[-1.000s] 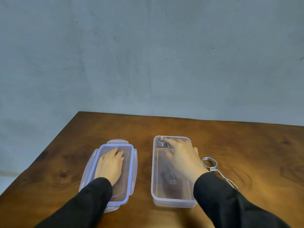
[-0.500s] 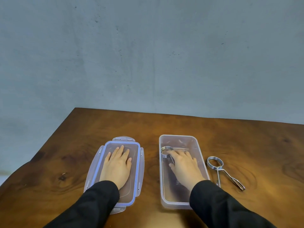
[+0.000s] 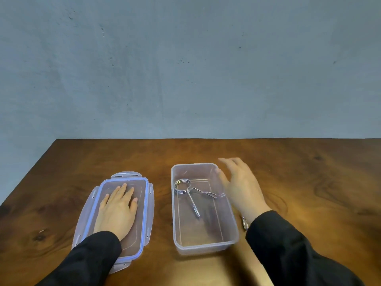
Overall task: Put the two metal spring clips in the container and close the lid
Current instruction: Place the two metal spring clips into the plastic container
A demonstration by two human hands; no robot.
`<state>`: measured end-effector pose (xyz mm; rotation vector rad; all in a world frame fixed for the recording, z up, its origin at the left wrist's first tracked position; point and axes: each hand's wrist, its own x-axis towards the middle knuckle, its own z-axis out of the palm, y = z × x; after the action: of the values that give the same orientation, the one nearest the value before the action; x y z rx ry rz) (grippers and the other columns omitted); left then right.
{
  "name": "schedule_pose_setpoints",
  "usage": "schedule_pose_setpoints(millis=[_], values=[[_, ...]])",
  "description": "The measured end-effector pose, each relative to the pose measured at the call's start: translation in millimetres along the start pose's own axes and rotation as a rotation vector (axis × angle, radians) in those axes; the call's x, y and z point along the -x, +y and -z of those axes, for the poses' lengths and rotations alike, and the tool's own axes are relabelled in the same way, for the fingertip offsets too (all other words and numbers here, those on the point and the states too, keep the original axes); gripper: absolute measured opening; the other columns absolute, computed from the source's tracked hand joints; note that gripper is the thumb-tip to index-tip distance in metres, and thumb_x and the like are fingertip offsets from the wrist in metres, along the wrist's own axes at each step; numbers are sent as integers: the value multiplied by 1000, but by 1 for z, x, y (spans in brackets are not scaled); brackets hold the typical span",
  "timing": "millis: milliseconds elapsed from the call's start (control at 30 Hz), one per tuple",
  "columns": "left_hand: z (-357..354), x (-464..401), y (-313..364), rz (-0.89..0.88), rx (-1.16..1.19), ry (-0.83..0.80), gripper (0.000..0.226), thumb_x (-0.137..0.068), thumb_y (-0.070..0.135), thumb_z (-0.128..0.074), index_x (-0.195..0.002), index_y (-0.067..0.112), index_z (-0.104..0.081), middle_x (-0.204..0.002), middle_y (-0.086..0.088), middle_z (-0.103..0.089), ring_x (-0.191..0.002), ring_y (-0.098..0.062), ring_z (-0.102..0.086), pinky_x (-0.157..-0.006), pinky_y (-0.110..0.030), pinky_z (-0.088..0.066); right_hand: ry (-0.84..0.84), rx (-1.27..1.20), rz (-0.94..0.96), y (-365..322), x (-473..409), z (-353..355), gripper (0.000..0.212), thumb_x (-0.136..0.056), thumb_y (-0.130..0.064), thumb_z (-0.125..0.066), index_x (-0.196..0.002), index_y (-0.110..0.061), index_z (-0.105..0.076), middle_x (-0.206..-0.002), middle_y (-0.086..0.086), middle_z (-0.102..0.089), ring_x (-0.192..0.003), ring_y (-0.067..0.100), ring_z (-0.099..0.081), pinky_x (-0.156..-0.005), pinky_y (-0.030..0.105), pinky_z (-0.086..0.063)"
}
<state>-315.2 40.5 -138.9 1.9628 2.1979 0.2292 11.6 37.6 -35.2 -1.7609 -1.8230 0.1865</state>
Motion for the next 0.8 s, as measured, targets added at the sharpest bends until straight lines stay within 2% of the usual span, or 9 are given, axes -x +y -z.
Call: schedule_pose_setpoints(millis=[33,100,200,267,333,500,667,800], values=[[0,0,0,-3,-3,-5,54,-103,43,-30,-154,25,-30,-163,2,-30,-150,-20,-26,-124,-40,-13,-9,26,-77,17,1,9,44,-100,-40,-55,-141,-22,-55,-138,3,-58,-124,24,-56,-99,37,-51],[0,0,1,-4,-8,-11,55,-103,43,-31,-154,24,-31,-163,1,-30,-150,-21,-27,-124,-41,-13,-153,130,-218,49,13,17,55,-99,-45,-54,-150,-26,-42,-148,5,-51,-131,27,-51,-103,40,-49],[1,0,3,-2,-16,-19,56,-102,43,-31,-154,24,-30,-163,1,-30,-150,-21,-28,-123,-41,-14,-458,261,-292,76,43,8,75,-95,-57,-53,-158,-34,-19,-162,7,-33,-144,32,-35,-112,51,-38],[0,-1,2,-1,-24,-26,56,-102,44,-30,-154,25,-30,-163,1,-30,-150,-21,-28,-123,-40,-14,-551,300,-312,79,59,-2,84,-92,-63,-53,-159,-38,-8,-167,5,-21,-151,32,-23,-115,55,-30],[0,-1,2,-1,-28,-29,57,-101,45,-30,-154,25,-31,-163,0,-30,-150,-22,-28,-123,-40,-13,-513,328,-315,78,66,-10,83,-93,-62,-52,-159,-40,-8,-167,4,-22,-151,31,-22,-114,57,-29],[2,1,3,-12,-50,-31,56,-101,43,-30,-153,23,-32,-162,-1,-32,-149,-22,-30,-122,-41,-16,-366,412,-262,81,66,-19,58,-101,-44,-46,-155,-41,-23,-160,1,-36,-139,28,-36,-105,54,-36],[5,3,5,-19,-43,-34,56,-102,42,-31,-154,23,-31,-162,-1,-32,-149,-22,-30,-123,-41,-16,-367,337,-276,90,56,-14,54,-103,-40,-46,-153,-42,-28,-158,0,-39,-139,28,-35,-107,55,-32],[9,5,8,-20,-23,-33,54,-103,42,-29,-155,23,-30,-163,0,-30,-150,-21,-27,-124,-40,-16,-213,230,-273,67,31,10,53,-102,-38,-49,-153,-40,-31,-159,0,-39,-140,29,-34,-108,55,-31]])
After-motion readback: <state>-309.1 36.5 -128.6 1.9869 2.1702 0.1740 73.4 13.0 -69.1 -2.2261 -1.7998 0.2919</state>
